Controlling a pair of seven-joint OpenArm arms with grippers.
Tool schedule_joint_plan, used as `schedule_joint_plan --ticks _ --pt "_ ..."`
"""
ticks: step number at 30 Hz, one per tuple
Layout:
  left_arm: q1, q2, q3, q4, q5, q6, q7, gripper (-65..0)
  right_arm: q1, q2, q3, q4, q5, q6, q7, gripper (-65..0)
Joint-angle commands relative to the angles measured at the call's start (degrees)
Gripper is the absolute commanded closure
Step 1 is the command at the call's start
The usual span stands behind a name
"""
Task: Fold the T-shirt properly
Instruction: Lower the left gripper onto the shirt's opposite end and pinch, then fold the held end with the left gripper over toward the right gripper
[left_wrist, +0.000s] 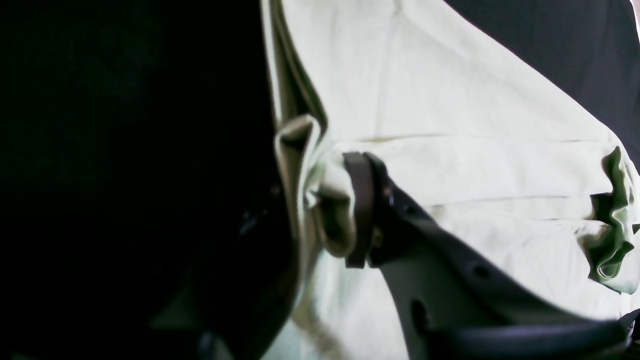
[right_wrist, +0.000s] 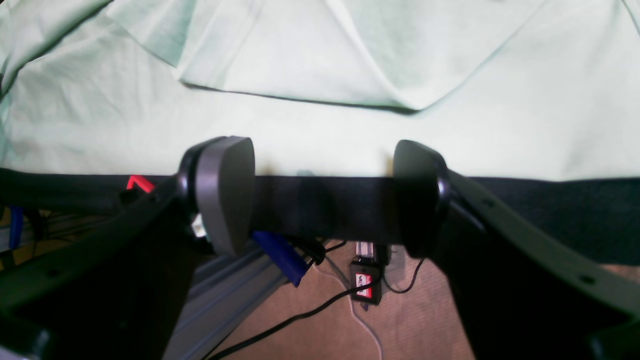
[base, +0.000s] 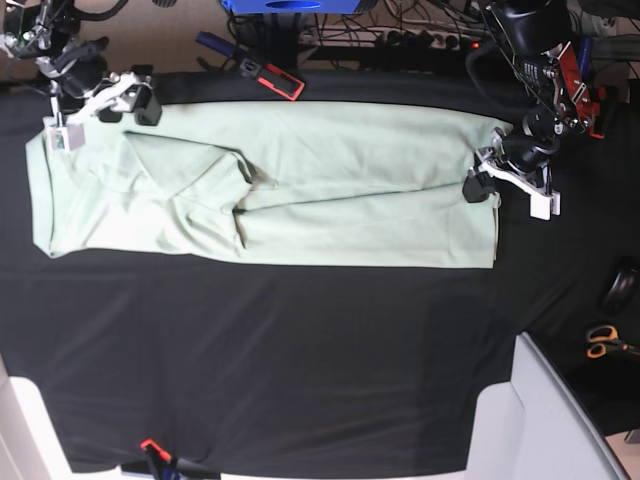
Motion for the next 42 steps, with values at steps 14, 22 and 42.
schedule_joint_plan --ticks 14,22,42 --pt "3.3 0.0 0.9 7.6 3.3 0.6 4.3 0.0 -0.2 0.6 0.2 0.1 0.9 0.7 0.9 -41.2" --pt "9.0 0.2 1.0 22.0 3.3 6.2 4.5 0.0 0.1 0.7 0.2 0.5 0.9 0.7 1.0 -41.2" --pt "10.9 7.6 28.9 39.0 31.4 6.5 4.7 0.0 1.0 1.0 0.2 0.2 0.8 0.7 1.0 -41.2"
